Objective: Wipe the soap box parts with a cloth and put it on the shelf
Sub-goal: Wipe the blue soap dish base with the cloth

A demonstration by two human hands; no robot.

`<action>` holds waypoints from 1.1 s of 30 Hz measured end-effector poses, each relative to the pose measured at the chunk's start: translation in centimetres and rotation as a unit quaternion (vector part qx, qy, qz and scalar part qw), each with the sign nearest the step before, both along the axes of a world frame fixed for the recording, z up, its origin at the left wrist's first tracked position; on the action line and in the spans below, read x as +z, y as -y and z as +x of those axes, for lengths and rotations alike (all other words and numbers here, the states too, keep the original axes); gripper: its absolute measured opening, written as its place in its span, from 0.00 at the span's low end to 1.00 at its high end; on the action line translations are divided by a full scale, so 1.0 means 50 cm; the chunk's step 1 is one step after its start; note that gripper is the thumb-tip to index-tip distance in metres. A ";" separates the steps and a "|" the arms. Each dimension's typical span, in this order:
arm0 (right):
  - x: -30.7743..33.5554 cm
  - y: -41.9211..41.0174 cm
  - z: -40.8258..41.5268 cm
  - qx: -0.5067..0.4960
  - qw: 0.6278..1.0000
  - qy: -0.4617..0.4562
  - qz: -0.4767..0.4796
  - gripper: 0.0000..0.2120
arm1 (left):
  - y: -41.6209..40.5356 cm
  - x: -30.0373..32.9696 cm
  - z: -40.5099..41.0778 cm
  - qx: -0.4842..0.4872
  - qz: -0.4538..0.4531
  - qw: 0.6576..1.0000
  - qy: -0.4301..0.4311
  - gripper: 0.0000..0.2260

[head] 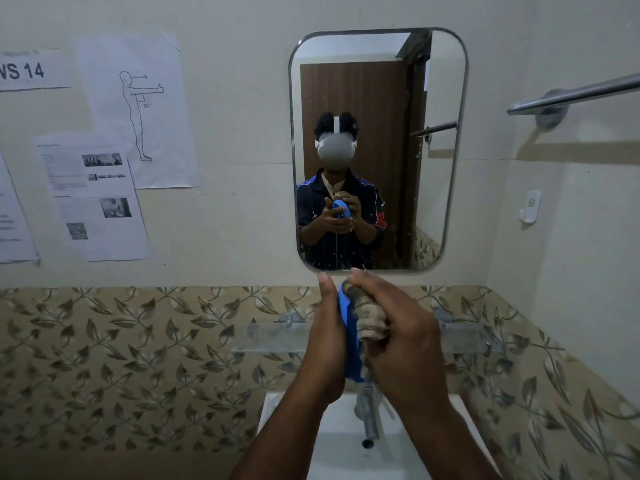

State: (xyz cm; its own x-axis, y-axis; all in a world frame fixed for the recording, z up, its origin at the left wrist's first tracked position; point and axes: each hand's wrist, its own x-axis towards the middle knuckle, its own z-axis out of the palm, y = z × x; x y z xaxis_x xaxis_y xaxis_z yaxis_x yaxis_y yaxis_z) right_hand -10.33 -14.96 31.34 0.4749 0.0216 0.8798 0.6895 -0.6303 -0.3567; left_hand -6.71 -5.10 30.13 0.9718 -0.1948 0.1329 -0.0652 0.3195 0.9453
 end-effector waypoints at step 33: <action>-0.117 0.045 -0.034 -0.083 0.990 0.051 0.102 0.22 | -0.028 -0.014 0.033 -0.014 -0.247 0.967 -0.056 0.39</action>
State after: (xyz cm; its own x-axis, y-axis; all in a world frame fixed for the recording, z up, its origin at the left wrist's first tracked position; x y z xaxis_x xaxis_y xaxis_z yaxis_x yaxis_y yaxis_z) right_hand -12.02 -17.21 25.49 0.3660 -0.2318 0.9013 0.6217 -0.6597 -0.4222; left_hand -5.04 -3.72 29.42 0.9807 -0.1611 0.1106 0.0444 0.7348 0.6768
